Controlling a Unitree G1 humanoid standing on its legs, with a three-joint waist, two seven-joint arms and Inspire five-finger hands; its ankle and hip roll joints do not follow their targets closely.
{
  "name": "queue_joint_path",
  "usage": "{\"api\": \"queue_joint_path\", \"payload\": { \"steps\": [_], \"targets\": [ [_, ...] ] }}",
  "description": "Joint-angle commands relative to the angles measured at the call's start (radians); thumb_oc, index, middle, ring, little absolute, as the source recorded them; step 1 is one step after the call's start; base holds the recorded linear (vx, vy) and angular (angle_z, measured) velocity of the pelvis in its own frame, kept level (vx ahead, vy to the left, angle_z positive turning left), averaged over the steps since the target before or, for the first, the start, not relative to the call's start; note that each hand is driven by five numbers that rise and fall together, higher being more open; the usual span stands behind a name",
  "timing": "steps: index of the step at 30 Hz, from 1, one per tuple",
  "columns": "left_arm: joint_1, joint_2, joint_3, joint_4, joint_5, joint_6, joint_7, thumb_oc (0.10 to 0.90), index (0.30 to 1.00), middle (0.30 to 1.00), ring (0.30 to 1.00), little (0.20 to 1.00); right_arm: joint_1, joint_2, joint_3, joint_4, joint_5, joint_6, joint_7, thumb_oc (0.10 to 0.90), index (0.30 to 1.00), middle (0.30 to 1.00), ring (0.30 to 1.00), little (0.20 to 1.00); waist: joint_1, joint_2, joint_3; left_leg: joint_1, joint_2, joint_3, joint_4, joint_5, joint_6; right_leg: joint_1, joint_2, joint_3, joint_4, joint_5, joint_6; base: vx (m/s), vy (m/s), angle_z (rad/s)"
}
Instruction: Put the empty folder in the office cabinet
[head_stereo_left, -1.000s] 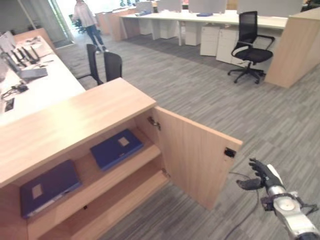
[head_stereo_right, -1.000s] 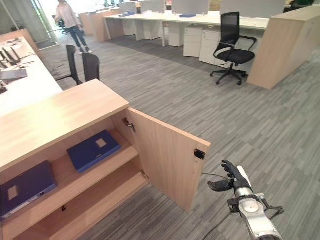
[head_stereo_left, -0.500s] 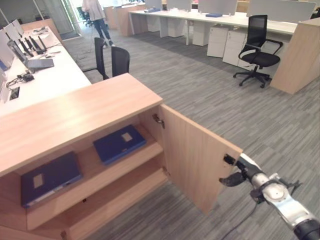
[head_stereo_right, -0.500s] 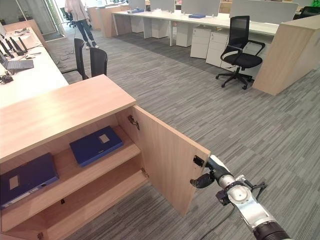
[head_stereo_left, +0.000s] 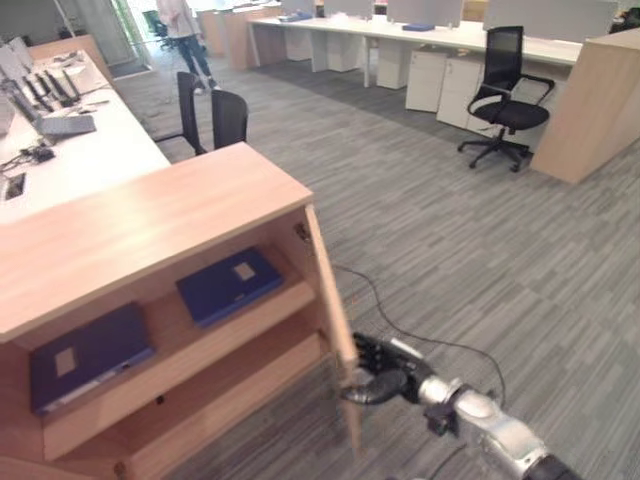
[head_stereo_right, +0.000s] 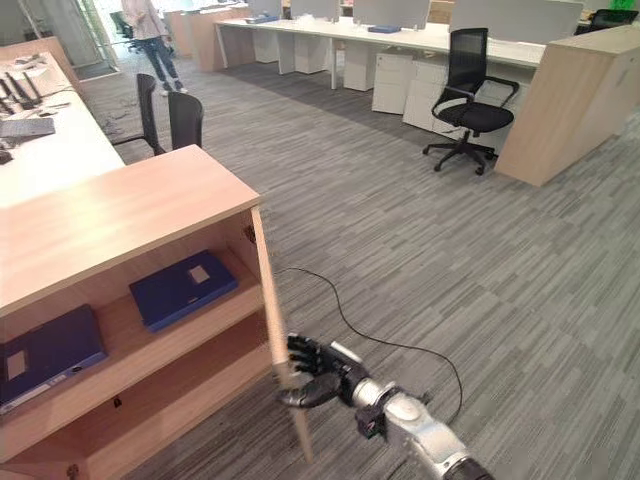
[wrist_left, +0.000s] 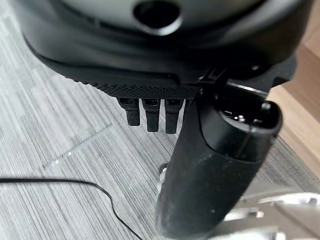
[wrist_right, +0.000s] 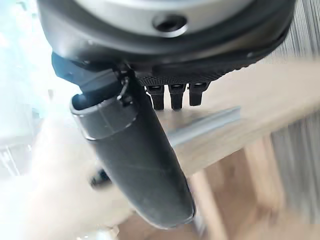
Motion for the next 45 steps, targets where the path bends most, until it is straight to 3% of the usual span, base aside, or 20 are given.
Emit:
{"api": "queue_joint_path", "payload": {
  "steps": [1, 2, 4, 5, 6, 8, 9, 10, 13, 18, 20, 22, 23, 24, 27, 30, 36, 41, 44, 45],
  "targets": [
    [-0.031, 0.070, -0.036, -0.039, -0.021, -0.030, 0.032, 0.800, 0.900, 0.900, 0.900, 0.900, -0.160, 0.137, 0.064, -0.095, 0.101, -0.056, 0.140, 0.800, 0.900, 0.900, 0.900, 0.900, 0.075, -0.104, 0.058, -0.026, -0.043, -0.016, 0.075, -0.046, -0.037, 0.237, 0.043, -0.043, -0.381, 0.048, 0.059, -0.12, -0.054, 0.38],
    [-0.032, 0.070, -0.037, -0.039, -0.021, -0.030, 0.032, 0.800, 0.900, 0.900, 0.900, 0.900, -0.161, 0.137, 0.064, -0.095, 0.101, -0.056, 0.140, 0.800, 0.900, 0.900, 0.900, 0.900, 0.074, -0.104, 0.057, -0.029, -0.043, -0.018, 0.079, -0.048, -0.037, 0.236, 0.043, -0.044, -0.380, 0.048, 0.059, -0.18, -0.071, 0.87],
    [-0.048, 0.069, -0.046, -0.059, -0.053, -0.039, 0.030, 0.800, 0.900, 0.900, 0.900, 0.900, -0.164, 0.119, 0.061, -0.096, 0.101, -0.064, 0.134, 0.800, 0.900, 0.900, 0.900, 0.900, 0.098, -0.117, 0.082, -0.076, -0.040, -0.013, 0.260, -0.111, -0.016, 0.219, 0.012, -0.108, -0.377, 0.055, 0.054, -0.13, -0.053, 1.00],
    [-0.048, 0.069, -0.047, -0.059, -0.054, -0.039, 0.030, 0.800, 0.900, 0.900, 0.900, 0.900, -0.164, 0.119, 0.060, -0.096, 0.101, -0.064, 0.134, 0.800, 0.900, 0.900, 0.900, 0.900, 0.096, -0.116, 0.081, -0.082, -0.037, -0.016, 0.268, -0.116, -0.016, 0.219, 0.013, -0.110, -0.377, 0.054, 0.054, -0.07, -0.010, 0.75],
    [-0.084, 0.059, -0.051, -0.046, -0.070, -0.021, 0.031, 0.800, 0.900, 0.900, 0.900, 0.900, -0.154, 0.127, 0.057, -0.097, 0.110, -0.041, 0.145, 0.800, 0.900, 0.900, 0.900, 0.900, 0.091, -0.117, 0.075, -0.076, -0.044, -0.004, 0.333, -0.188, 0.001, 0.207, 0.000, -0.138, -0.377, 0.061, 0.060, -0.03, 0.018, 0.81],
    [-0.084, 0.076, -0.040, -0.041, -0.081, -0.041, 0.001, 0.800, 0.900, 0.900, 0.900, 0.900, -0.150, 0.116, 0.055, -0.086, 0.092, -0.041, 0.133, 0.800, 0.900, 0.900, 0.900, 0.900, 0.083, -0.116, 0.070, -0.058, -0.046, 0.010, 0.343, -0.224, 0.007, 0.204, -0.004, -0.148, -0.378, 0.067, 0.064, 0.01, 0.082, 0.70],
    [-0.119, 0.106, -0.030, 0.007, -0.075, -0.036, 0.001, 0.800, 0.900, 0.900, 0.900, 0.900, -0.142, 0.122, 0.066, -0.079, 0.095, -0.035, 0.141, 0.800, 0.900, 0.900, 0.900, 0.900, 0.062, -0.107, 0.051, 0.017, -0.043, 0.053, 0.304, -0.253, 0.003, 0.201, -0.006, -0.165, -0.376, 0.070, 0.076, 0.03, 0.118, 0.54],
    [-0.118, 0.107, -0.029, 0.008, -0.075, -0.038, 0.000, 0.800, 0.900, 0.900, 0.900, 0.900, -0.142, 0.123, 0.067, -0.079, 0.095, -0.035, 0.140, 0.800, 0.900, 0.900, 0.900, 0.900, 0.063, -0.108, 0.051, 0.020, -0.044, 0.054, 0.301, -0.252, 0.003, 0.203, -0.006, -0.164, -0.376, 0.070, 0.076, 0.04, 0.136, 0.43],
    [-0.147, 0.156, 0.018, 0.042, -0.073, -0.020, -0.003, 0.800, 0.900, 0.900, 0.900, 0.900, -0.120, 0.124, 0.049, -0.056, 0.108, -0.013, 0.142, 0.800, 0.900, 0.900, 0.900, 0.900, 0.041, -0.084, 0.018, 0.141, -0.018, 0.108, 0.202, -0.206, -0.030, 0.186, -0.031, -0.251, -0.376, 0.083, 0.093, -0.01, 0.155, 0.41],
    [-0.131, 0.158, 0.021, 0.029, -0.070, -0.018, -0.026, 0.800, 0.900, 0.900, 0.900, 0.900, -0.091, 0.097, -0.016, 0.038, 0.037, -0.023, 0.127, 0.800, 0.900, 0.900, 0.900, 0.900, 0.042, -0.060, -0.010, 0.165, -0.041, 0.103, 0.115, -0.189, -0.047, 0.160, -0.085, -0.370, -0.360, 0.103, 0.109, -0.09, 0.182, 1.05],
    [-0.129, 0.149, -0.010, 0.018, -0.024, -0.015, -0.050, 0.800, 0.900, 0.900, 0.900, 0.900, -0.038, 0.080, -0.071, 0.106, -0.056, -0.024, 0.106, 0.800, 0.900, 0.900, 0.900, 0.900, 0.039, -0.037, -0.024, 0.137, -0.060, 0.152, 0.039, -0.220, -0.024, 0.164, -0.138, -0.441, -0.339, 0.132, 0.116, -0.10, 0.327, 1.21],
    [-0.127, 0.137, -0.027, 0.016, -0.001, -0.014, -0.055, 0.800, 0.900, 0.900, 0.900, 0.900, -0.015, 0.090, -0.089, 0.168, -0.100, -0.025, 0.087, 0.800, 0.900, 0.900, 0.900, 0.900, 0.040, -0.028, -0.026, 0.140, -0.082, 0.151, -0.001, -0.230, -0.010, 0.164, -0.158, -0.454, -0.327, 0.141, 0.121, -0.08, 0.360, 1.32],
    [-0.116, 0.119, -0.035, 0.009, 0.012, -0.007, -0.060, 0.800, 0.900, 0.900, 0.900, 0.900, 0.037, 0.090, -0.136, 0.249, -0.217, -0.028, 0.056, 0.800, 0.900, 0.900, 0.900, 0.900, 0.057, -0.014, -0.024, 0.145, -0.123, 0.125, -0.067, -0.242, 0.017, 0.168, -0.202, -0.486, -0.307, 0.165, 0.138, -0.08, 0.274, 0.99],
    [-0.115, 0.119, -0.037, 0.009, 0.012, -0.007, -0.060, 0.800, 0.900, 0.900, 0.900, 0.900, 0.038, 0.091, -0.138, 0.250, -0.219, -0.029, 0.056, 0.800, 0.900, 0.900, 0.900, 0.900, 0.056, -0.015, -0.025, 0.144, -0.126, 0.122, -0.070, -0.241, 0.020, 0.168, -0.205, -0.489, -0.307, 0.166, 0.140, -0.12, 0.361, 0.77],
    [-0.117, 0.064, -0.032, 0.020, -0.014, -0.007, -0.028, 0.800, 0.900, 0.900, 0.900, 0.900, 0.060, 0.127, -0.197, 0.429, -0.417, -0.037, -0.043, 0.800, 0.900, 0.900, 0.900, 0.900, 0.071, -0.011, -0.020, 0.118, -0.185, 0.069, -0.099, -0.254, 0.063, 0.165, -0.256, -0.512, -0.294, 0.204, 0.165, -0.10, 0.263, 0.48],
    [-0.139, -0.028, -0.040, 0.039, -0.059, 0.000, -0.013, 0.800, 0.900, 0.900, 0.900, 0.900, 0.075, 0.243, -0.305, 0.731, -0.466, -0.024, -0.147, 0.800, 0.900, 0.900, 0.900, 0.900, 0.097, -0.040, -0.023, 0.083, -0.251, 0.006, -0.103, -0.276, 0.102, 0.178, -0.309, -0.535, -0.299, 0.246, 0.199, -0.10, 0.263, 0.56],
    [-0.158, -0.047, -0.016, 0.022, -0.211, -0.003, -0.021, 0.800, 0.900, 0.900, 0.900, 0.900, 0.085, 0.312, -0.457, 1.034, -0.499, 0.009, -0.233, 0.800, 0.900, 0.900, 0.900, 0.900, 0.142, -0.062, -0.034, 0.041, -0.296, -0.074, -0.103, -0.270, 0.122, 0.204, -0.340, -0.582, -0.305, 0.263, 0.223, -0.04, 0.098, 0.39],
    [-0.131, 0.092, 0.059, -0.033, -0.317, -0.029, -0.056, 0.800, 0.900, 0.900, 0.900, 0.900, 0.111, 0.253, -0.601, 1.183, -0.529, 0.010, -0.239, 0.800, 0.900, 0.900, 0.900, 0.900, 0.163, -0.027, -0.035, 0.003, -0.315, -0.171, -0.103, -0.245, 0.124, 0.210, -0.322, -0.528, -0.319, 0.242, 0.230, -0.03, 0.086, 1.20],
    [-0.141, 0.110, 0.085, -0.076, -0.351, -0.063, -0.024, 0.800, 0.900, 0.900, 0.900, 0.900, 0.135, 0.239, -0.649, 1.215, -0.490, -0.003, -0.248, 0.800, 0.900, 0.900, 0.900, 0.900, 0.126, -0.031, -0.022, 0.004, -0.321, -0.227, -0.103, -0.249, 0.127, 0.164, -0.271, -0.246, -0.313, 0.182, 0.218, 0.00, 0.029, 0.54],
    [-0.156, 0.131, 0.071, -0.103, -0.307, -0.076, -0.013, 0.800, 0.900, 0.900, 0.900, 0.900, 0.142, 0.213, -0.682, 1.226, -0.468, -0.008, -0.248, 0.800, 0.900, 0.900, 0.900, 0.900, 0.094, -0.028, -0.016, 0.002, -0.345, -0.243, -0.103, -0.240, 0.142, 0.157, -0.245, -0.126, -0.337, 0.206, 0.220, 0.05, 0.066, 0.53]
  ]
}}
